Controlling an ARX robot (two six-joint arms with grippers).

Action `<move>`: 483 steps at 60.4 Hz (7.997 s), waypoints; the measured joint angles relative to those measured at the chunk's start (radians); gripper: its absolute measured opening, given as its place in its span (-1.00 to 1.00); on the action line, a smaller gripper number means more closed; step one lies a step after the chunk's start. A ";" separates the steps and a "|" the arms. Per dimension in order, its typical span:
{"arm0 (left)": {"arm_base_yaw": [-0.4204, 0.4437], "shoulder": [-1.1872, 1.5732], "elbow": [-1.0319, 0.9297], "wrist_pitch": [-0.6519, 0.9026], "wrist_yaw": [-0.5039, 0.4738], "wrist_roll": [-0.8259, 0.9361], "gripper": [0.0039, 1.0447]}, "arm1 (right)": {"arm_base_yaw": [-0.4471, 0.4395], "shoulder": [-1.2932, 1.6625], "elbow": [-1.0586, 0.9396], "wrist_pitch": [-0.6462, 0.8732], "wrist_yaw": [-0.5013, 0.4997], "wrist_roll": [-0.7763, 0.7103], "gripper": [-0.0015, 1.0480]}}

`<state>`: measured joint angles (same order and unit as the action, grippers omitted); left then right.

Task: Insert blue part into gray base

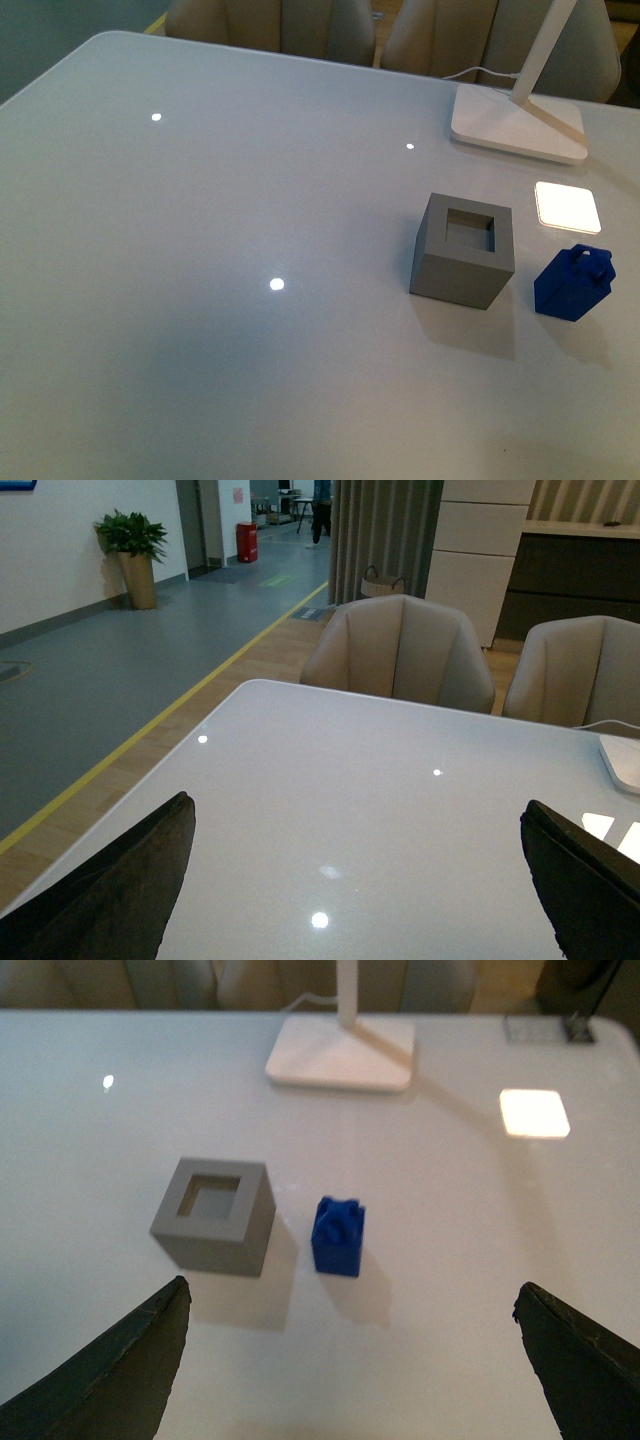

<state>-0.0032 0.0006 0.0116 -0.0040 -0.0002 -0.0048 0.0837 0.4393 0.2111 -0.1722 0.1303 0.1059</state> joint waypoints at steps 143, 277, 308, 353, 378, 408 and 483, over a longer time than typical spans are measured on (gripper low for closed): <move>0.000 0.000 0.000 0.000 0.000 0.000 0.86 | -0.099 1.592 0.988 -0.237 -0.177 0.047 -0.13; 0.000 0.000 0.000 0.000 0.000 0.000 0.86 | 0.169 1.655 1.167 -0.320 -0.101 0.324 -0.14; 0.000 0.000 0.000 0.000 0.000 0.000 0.86 | 0.161 1.656 1.168 -0.314 -0.083 0.325 -0.14; 0.000 0.000 0.000 0.000 0.000 0.000 0.86 | 0.159 1.658 1.139 -0.301 -0.093 0.324 0.82; 0.000 0.000 0.000 0.000 0.000 0.000 0.86 | 0.145 1.310 0.866 -0.014 -0.017 0.272 0.83; 0.000 0.000 0.000 0.000 0.000 0.000 0.86 | 0.071 0.990 0.206 1.205 0.026 -0.082 -0.41; 0.000 0.000 0.000 0.000 0.000 0.000 0.86 | -0.080 0.033 -0.193 0.639 -0.128 -0.101 -0.96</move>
<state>-0.0032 0.0006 0.0116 -0.0040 -0.0002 -0.0048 0.0032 0.4725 0.0181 0.4667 0.0025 0.0051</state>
